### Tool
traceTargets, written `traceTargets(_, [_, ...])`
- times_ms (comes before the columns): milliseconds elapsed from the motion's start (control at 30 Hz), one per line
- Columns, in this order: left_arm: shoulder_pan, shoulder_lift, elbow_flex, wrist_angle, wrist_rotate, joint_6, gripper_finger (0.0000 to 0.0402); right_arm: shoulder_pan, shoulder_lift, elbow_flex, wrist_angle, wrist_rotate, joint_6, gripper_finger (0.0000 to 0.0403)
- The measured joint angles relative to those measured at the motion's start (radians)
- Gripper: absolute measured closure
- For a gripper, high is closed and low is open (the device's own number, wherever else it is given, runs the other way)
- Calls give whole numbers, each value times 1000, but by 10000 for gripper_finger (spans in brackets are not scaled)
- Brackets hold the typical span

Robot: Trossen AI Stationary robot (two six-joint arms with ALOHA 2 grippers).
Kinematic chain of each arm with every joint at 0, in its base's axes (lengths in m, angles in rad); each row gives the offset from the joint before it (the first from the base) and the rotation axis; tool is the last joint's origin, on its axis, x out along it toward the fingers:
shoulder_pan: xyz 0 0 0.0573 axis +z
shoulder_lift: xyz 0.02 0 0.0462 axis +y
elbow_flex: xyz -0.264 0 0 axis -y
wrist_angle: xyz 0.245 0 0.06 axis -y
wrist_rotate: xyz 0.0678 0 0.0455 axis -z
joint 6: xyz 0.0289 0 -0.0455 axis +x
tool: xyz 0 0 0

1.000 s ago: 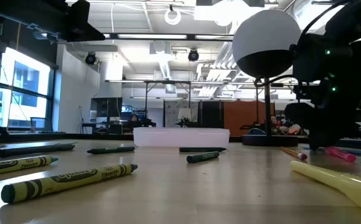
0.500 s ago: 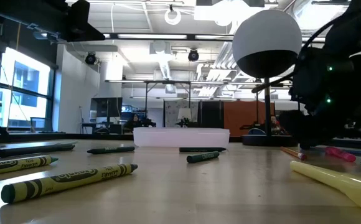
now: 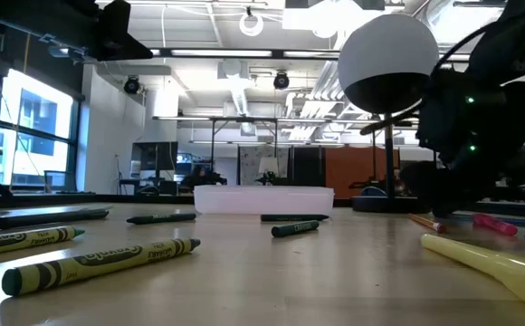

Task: Pick & place school supplies into a supply box
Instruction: Put the blue pencil into the transparent supply box

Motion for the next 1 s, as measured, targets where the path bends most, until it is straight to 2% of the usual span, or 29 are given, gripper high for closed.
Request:
traceTargets(133, [0, 0, 0, 0, 1, 0, 355, 0, -79, 16, 46, -9, -60, 400])
traceTargets(367, [0, 0, 0, 0, 5, 0, 355, -1, -184, 15, 119, 36, -204, 399])
traceTargets(500, [0, 0, 0, 0, 5, 0, 355, -7, -211, 15, 290, 53, -455, 397])
traceTargets(600, [0, 0, 0, 0, 5, 0, 355, -33, -213, 16, 547, 0, -729, 396])
traceTargets(767, [0, 0, 0, 0, 6, 0, 355, -139, -213, 21, 950, -114, -1060, 399])
traceTargets(833, [0, 0, 0, 2, 6, 0, 355, -194, -213, 50, 985, -175, -1160, 398])
traceTargets(1000, [0, 0, 0, 13, 7, 0, 355, -308, -137, 214, 915, -335, -1296, 400])
